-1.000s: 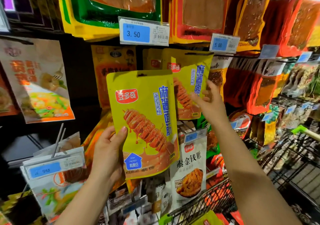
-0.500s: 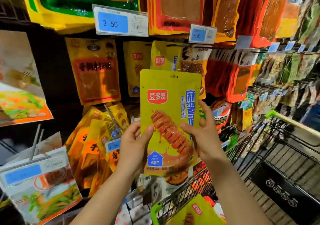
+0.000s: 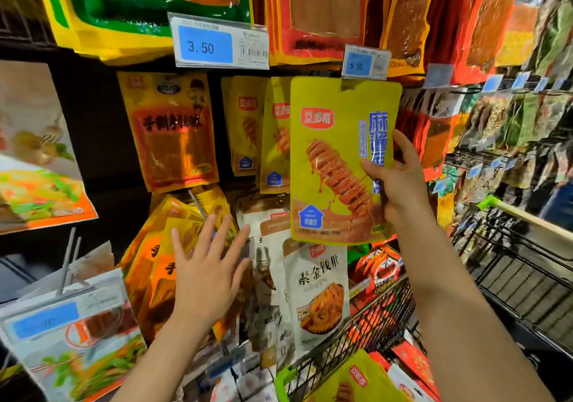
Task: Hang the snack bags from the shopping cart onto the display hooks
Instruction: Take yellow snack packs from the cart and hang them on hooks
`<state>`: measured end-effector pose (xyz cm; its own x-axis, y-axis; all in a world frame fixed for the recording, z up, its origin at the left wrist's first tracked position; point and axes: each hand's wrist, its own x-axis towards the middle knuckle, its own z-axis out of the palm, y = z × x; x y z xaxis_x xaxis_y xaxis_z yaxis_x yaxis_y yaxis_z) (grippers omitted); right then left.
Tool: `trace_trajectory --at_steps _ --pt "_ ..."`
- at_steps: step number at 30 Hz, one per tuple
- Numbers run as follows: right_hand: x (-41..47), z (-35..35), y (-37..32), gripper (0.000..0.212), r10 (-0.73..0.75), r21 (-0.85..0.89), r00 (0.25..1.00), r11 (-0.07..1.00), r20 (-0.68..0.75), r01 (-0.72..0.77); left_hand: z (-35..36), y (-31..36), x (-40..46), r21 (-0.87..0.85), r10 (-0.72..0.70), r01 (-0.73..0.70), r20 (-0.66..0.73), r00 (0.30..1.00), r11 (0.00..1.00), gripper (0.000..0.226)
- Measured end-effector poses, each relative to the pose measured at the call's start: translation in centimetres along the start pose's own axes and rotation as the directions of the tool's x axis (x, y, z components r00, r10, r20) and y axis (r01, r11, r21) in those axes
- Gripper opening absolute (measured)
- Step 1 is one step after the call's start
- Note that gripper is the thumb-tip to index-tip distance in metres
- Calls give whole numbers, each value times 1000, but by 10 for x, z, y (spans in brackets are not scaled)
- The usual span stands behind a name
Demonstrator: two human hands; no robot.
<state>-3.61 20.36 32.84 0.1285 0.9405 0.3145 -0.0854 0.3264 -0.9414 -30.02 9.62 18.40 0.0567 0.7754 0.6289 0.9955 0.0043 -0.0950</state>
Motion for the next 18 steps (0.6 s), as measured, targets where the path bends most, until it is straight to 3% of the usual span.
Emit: trace_trajectory --at_steps 9,13,18 --pt "29 3 -6 67 109 80 991 990 76 -115 11 -1 1 104 42 -28 -132 990 994 49" --pt "33 -4 -13 66 122 28 984 992 132 -126 13 -1 1 117 44 -29 -129 991 993 51" --pt "37 -14 -17 65 142 20 985 989 101 -145 15 -2 0 126 57 -43 -109 992 991 56"
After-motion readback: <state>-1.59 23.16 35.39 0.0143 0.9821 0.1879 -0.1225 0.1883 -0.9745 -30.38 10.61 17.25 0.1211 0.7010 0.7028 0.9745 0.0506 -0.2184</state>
